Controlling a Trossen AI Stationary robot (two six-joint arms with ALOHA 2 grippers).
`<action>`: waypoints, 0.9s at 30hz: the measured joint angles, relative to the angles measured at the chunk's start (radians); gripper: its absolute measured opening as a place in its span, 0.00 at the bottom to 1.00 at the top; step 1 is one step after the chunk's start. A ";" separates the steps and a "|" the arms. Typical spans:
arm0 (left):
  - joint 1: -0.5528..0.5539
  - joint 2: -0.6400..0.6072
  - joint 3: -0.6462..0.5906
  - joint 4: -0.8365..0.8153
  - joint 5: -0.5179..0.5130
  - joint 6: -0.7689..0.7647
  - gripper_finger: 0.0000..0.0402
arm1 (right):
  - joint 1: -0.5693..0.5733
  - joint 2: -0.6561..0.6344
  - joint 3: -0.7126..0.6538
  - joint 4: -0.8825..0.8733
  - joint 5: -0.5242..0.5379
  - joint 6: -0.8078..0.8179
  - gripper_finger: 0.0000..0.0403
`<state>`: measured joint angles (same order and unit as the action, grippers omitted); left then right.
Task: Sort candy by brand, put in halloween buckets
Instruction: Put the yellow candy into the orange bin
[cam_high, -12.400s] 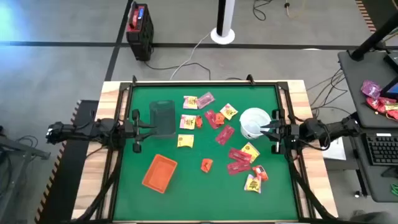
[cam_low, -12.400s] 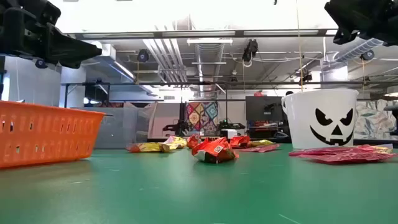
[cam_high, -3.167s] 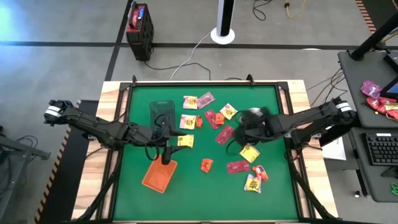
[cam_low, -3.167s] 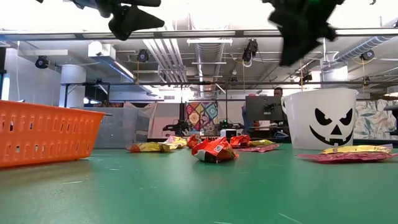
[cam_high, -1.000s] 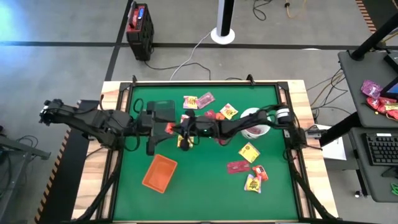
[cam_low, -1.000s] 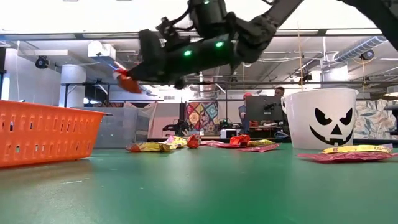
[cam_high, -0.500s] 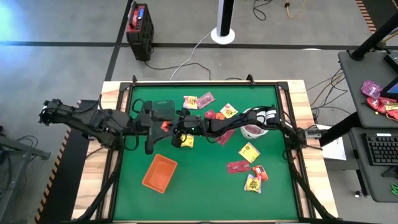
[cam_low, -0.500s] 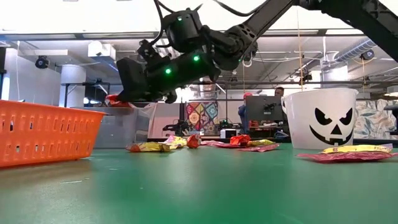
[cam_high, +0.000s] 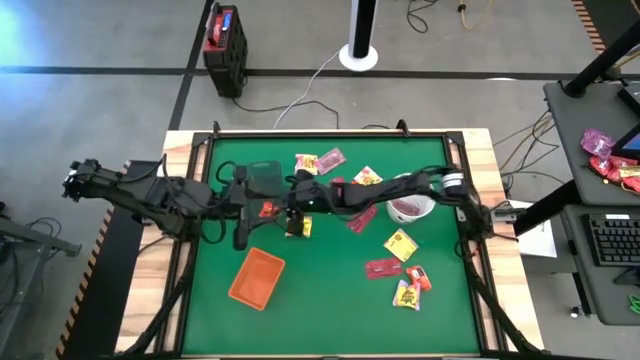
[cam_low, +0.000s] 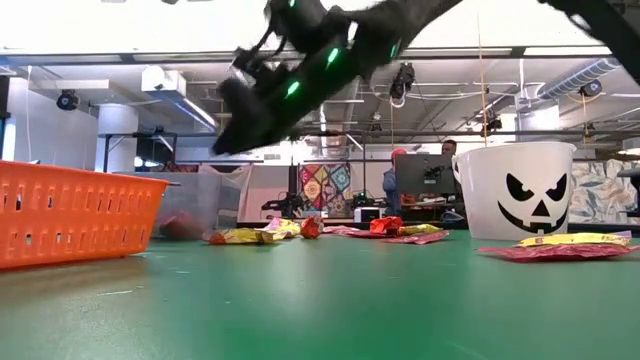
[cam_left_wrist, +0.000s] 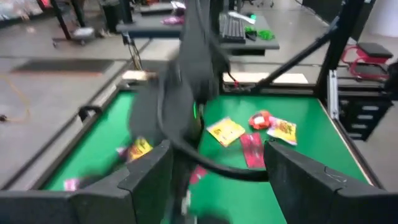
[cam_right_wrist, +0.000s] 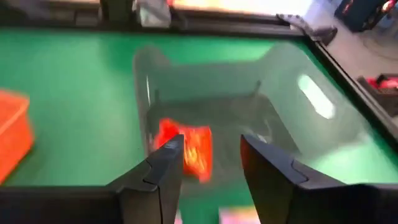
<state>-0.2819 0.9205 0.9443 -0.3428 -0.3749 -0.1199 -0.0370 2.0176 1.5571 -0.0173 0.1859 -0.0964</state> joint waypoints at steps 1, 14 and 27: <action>-0.004 0.005 0.000 -0.019 0.008 -0.018 0.59 | 0.006 -0.040 -0.007 -0.085 0.002 -0.006 0.38; -0.023 0.345 -0.011 -0.050 0.031 -0.073 0.59 | 0.224 -0.634 -0.376 -0.457 0.121 0.243 0.33; 0.076 0.693 0.097 -0.178 0.110 -0.015 0.59 | 0.369 -0.788 -0.549 -0.352 0.346 0.334 0.33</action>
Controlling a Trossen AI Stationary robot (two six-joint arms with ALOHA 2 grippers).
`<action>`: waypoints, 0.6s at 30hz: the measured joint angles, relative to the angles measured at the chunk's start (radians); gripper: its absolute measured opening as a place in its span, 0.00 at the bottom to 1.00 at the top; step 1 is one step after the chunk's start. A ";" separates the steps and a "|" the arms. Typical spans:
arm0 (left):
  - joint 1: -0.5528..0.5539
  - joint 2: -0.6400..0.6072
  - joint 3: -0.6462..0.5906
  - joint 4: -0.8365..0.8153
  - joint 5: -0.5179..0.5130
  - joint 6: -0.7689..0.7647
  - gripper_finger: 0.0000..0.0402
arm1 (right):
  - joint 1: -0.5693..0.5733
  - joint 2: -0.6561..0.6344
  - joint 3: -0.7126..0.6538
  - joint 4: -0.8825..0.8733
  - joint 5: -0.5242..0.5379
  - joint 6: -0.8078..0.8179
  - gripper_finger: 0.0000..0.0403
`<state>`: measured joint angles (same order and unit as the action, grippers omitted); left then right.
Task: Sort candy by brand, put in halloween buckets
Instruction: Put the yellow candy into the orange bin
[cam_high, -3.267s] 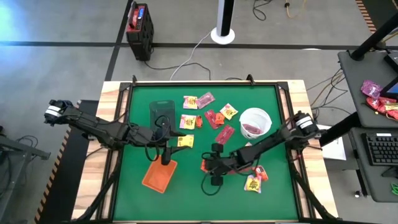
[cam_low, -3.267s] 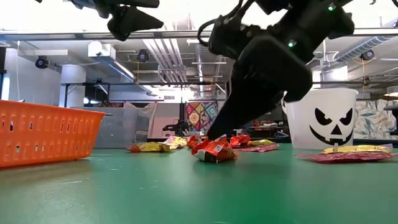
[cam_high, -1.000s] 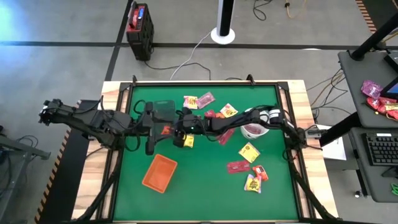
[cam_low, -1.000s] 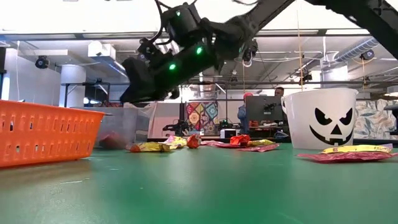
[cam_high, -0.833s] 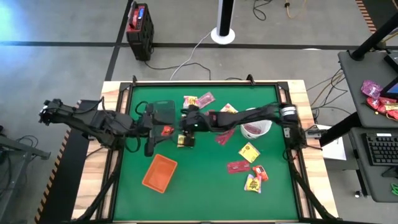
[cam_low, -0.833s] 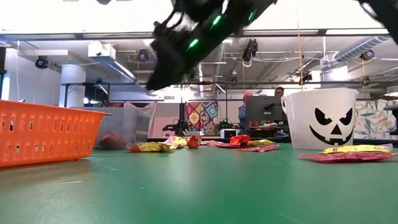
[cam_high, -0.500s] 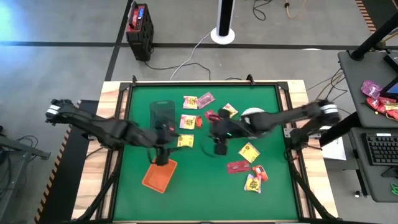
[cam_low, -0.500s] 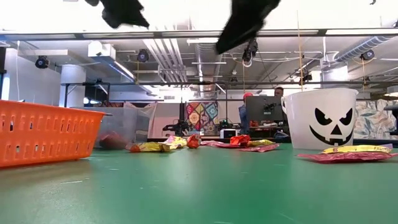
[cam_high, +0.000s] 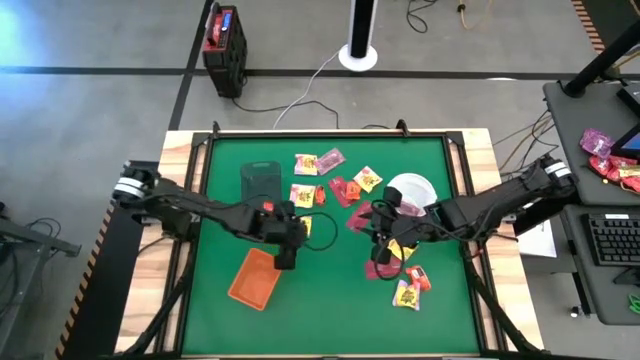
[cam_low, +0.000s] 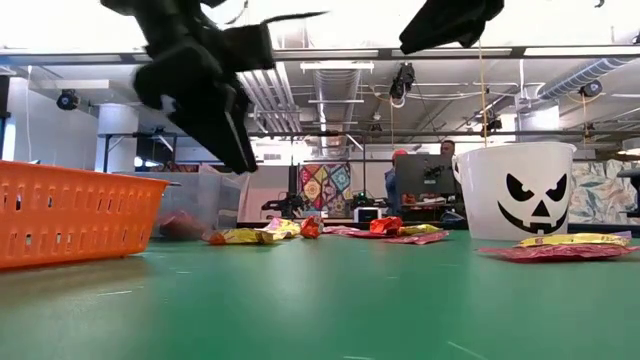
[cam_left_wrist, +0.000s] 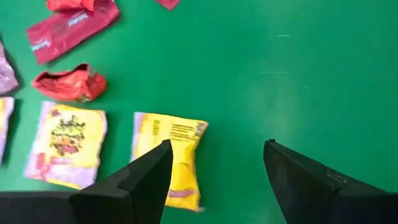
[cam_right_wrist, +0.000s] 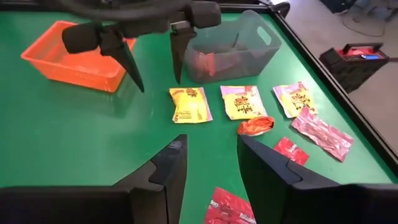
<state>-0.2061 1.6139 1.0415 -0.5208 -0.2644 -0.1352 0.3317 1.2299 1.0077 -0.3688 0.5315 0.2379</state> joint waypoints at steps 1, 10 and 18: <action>0.007 0.021 0.023 -0.018 0.010 0.019 0.59 | 0.000 0.003 0.000 0.002 0.001 -0.002 0.33; 0.068 0.186 0.123 -0.119 0.072 0.105 0.58 | 0.002 0.031 0.000 0.004 0.019 -0.010 0.34; 0.117 0.247 0.131 -0.107 0.061 0.127 0.58 | 0.004 0.034 0.000 0.001 0.019 -0.011 0.33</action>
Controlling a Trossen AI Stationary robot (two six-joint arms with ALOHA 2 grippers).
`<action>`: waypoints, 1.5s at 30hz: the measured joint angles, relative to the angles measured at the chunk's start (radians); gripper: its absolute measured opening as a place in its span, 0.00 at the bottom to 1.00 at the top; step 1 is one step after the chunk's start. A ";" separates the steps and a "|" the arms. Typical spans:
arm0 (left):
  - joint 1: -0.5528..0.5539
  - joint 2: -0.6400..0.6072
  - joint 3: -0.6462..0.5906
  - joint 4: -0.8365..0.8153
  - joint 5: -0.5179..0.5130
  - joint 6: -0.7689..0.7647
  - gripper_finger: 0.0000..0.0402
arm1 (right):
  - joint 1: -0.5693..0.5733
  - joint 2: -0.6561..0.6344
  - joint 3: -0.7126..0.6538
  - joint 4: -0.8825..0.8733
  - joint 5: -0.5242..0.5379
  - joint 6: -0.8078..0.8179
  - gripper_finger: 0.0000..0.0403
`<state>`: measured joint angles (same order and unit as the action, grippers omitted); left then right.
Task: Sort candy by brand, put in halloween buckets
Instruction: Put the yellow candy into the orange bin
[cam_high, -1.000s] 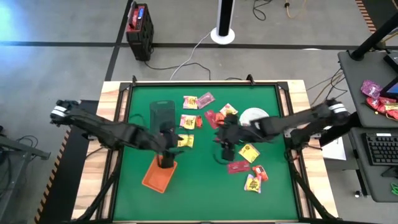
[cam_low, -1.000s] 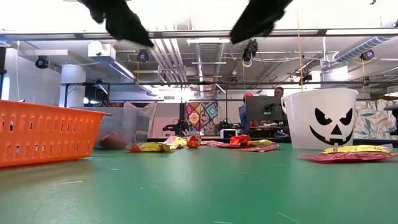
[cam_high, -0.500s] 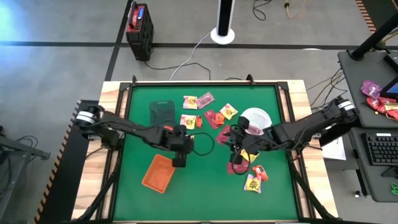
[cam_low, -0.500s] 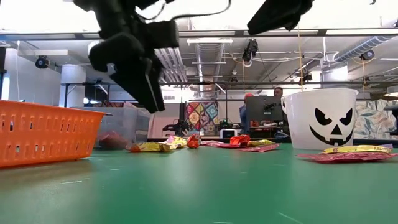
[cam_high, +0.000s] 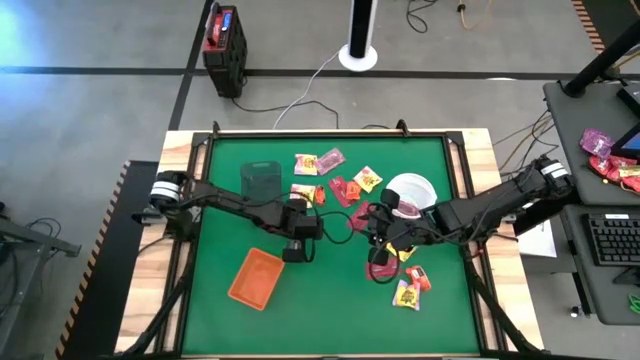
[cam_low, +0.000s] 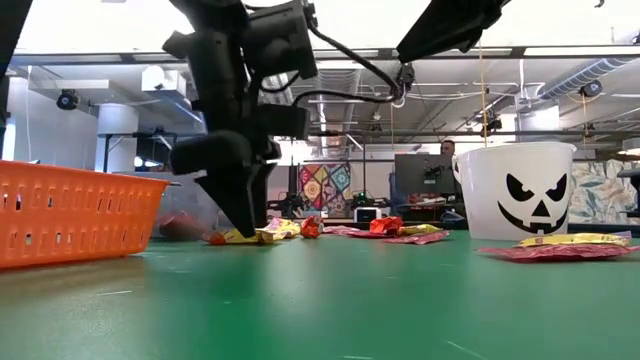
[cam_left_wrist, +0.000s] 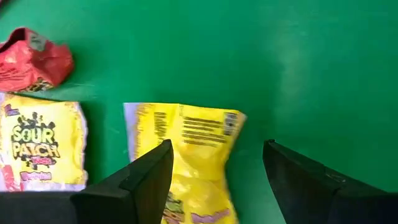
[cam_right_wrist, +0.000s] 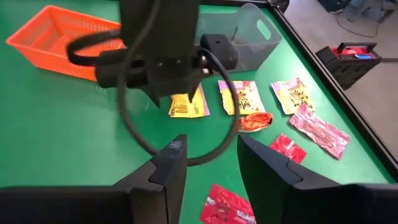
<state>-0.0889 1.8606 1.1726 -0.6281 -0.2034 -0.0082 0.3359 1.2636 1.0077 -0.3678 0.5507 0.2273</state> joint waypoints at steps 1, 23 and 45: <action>0.005 0.001 0.001 0.002 -0.012 0.000 0.58 | 0.000 0.000 0.000 -0.001 0.000 0.000 0.34; 0.021 0.002 -0.022 0.062 0.031 0.018 0.10 | 0.000 0.000 0.000 -0.003 0.000 -0.022 0.33; -0.052 -0.078 -0.023 0.146 0.205 0.132 0.00 | 0.000 0.000 0.000 -0.026 0.000 -0.025 0.33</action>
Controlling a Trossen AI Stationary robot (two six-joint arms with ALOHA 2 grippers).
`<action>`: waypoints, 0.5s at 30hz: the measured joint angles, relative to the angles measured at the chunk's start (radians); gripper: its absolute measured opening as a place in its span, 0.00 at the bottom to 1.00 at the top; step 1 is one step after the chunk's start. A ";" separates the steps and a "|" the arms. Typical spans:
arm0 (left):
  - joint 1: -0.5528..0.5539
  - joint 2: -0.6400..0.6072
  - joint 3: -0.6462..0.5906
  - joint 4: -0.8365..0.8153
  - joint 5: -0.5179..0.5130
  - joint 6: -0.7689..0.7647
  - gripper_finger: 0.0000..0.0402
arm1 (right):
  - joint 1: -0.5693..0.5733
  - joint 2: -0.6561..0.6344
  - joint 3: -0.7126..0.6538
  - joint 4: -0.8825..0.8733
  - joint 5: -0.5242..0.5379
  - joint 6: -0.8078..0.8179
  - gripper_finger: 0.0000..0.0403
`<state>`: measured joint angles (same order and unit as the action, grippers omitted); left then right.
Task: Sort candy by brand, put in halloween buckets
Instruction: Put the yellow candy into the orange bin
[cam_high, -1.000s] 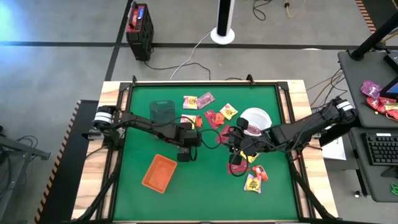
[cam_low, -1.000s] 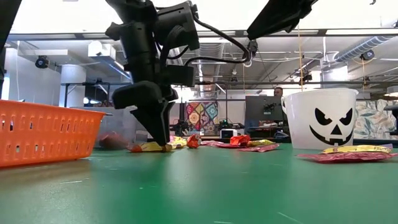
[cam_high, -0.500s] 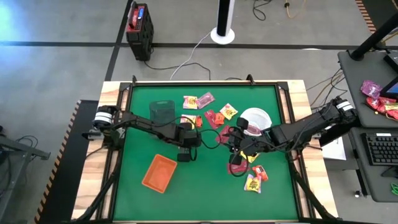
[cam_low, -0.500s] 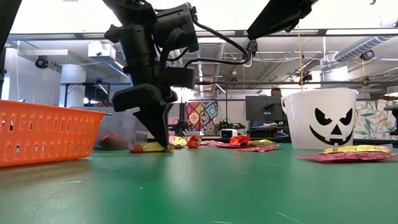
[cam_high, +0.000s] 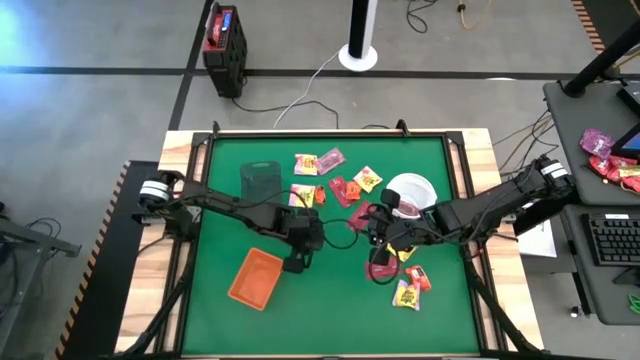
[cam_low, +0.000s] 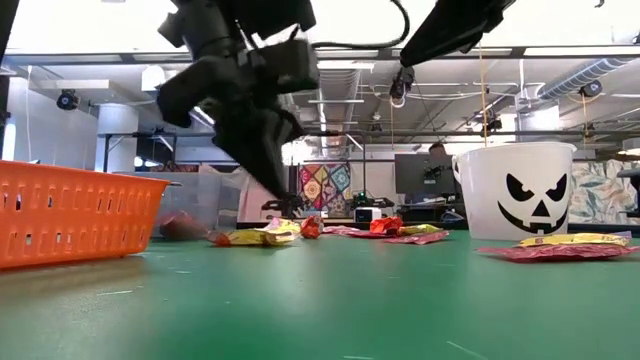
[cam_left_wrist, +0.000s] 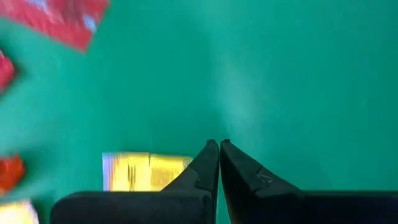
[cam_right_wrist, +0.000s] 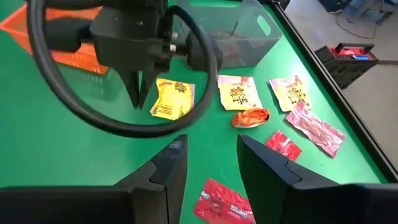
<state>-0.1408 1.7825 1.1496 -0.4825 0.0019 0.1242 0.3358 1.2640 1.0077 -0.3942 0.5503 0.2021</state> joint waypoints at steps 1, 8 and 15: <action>0.000 0.000 0.000 -0.021 -0.009 0.007 0.01 | 0.000 0.000 0.000 0.002 0.000 0.000 0.33; 0.000 0.031 0.000 -0.034 -0.072 0.072 0.19 | 0.000 0.000 0.000 0.006 0.000 0.003 0.33; 0.002 0.081 0.000 -0.038 -0.204 0.092 0.39 | 0.000 0.000 0.000 0.007 -0.002 0.004 0.34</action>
<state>-0.1390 1.8634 1.1492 -0.5203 -0.2022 0.2162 0.3359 1.2640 1.0077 -0.3874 0.5480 0.2066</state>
